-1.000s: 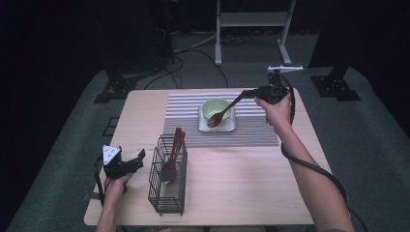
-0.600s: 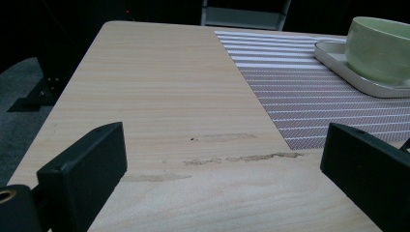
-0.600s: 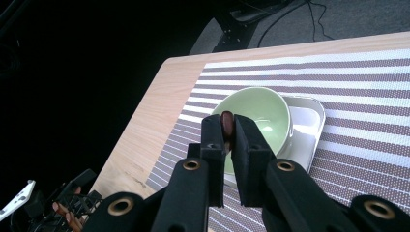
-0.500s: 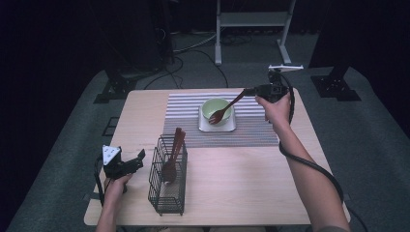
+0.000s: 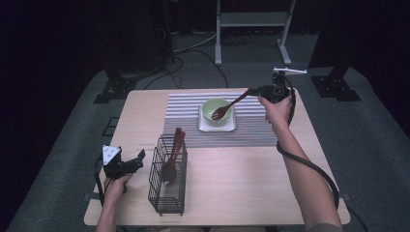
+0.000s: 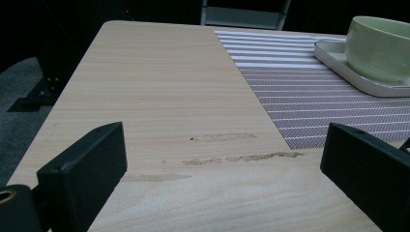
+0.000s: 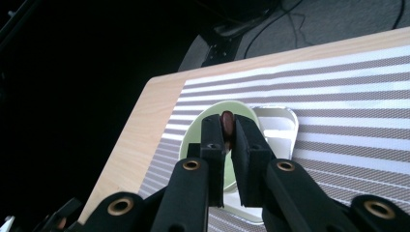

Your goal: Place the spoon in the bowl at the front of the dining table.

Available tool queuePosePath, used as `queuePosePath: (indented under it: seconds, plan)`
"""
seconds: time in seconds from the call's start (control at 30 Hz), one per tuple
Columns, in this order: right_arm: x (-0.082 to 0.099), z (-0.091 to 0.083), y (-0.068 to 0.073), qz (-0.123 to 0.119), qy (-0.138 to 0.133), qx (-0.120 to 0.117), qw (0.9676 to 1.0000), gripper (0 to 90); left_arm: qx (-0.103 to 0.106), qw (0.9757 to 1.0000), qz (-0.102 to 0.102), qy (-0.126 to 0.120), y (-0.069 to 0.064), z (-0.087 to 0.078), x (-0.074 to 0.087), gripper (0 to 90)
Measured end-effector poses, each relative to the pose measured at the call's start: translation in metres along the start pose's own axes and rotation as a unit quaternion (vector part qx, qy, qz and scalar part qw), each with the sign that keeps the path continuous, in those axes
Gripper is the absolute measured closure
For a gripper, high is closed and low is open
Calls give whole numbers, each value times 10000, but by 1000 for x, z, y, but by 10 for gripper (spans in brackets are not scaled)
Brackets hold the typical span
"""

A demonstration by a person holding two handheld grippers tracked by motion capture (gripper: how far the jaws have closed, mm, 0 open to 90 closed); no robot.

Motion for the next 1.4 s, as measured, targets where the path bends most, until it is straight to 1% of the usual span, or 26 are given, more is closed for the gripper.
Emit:
queuePosePath:
  seconds: [0.03,0.13,0.23,0.73,0.83,1.0,1.07,1.23,1.33,1.4]
  plan:
    - [-1,0,-1,-11,-35,56,10000,822,1,10000,1,-1,0,0,0,17]
    - [-1,0,-4,55,-26,36,10000,824,-5,10000,5,8,0,0,0,17]
    - [1,3,-6,39,14,89,10000,823,-2,10000,12,5,0,0,0,17]
    - [10,18,-5,-6,208,95,9997,818,-40,10000,-51,15,1,0,0,17]
    - [12,23,-8,12,279,108,9996,815,-34,10000,-16,36,1,1,0,17]
    - [18,34,-10,27,411,103,9991,810,-38,10000,-24,22,1,0,0,17]
    - [20,37,-10,35,429,93,9990,811,-31,10000,-39,20,1,0,0,17]
    - [23,41,-12,90,458,86,9989,811,-26,10000,-2,22,0,0,0,17]
    - [25,43,-14,124,477,68,9988,793,-19,10000,9,26,0,0,0,17]
    - [27,43,-15,156,512,49,9986,765,-15,10000,-13,24,0,0,0,17]
Point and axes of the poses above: each handheld gripper's, and its own axes: z roughly forward along the jaws, x roughly out of its underside, y roughly to its left, the point moved 6 cm from there along z, roughly forward along the jaws, and after that the axes turned 11 degrees about x, right-handed, at the moved point
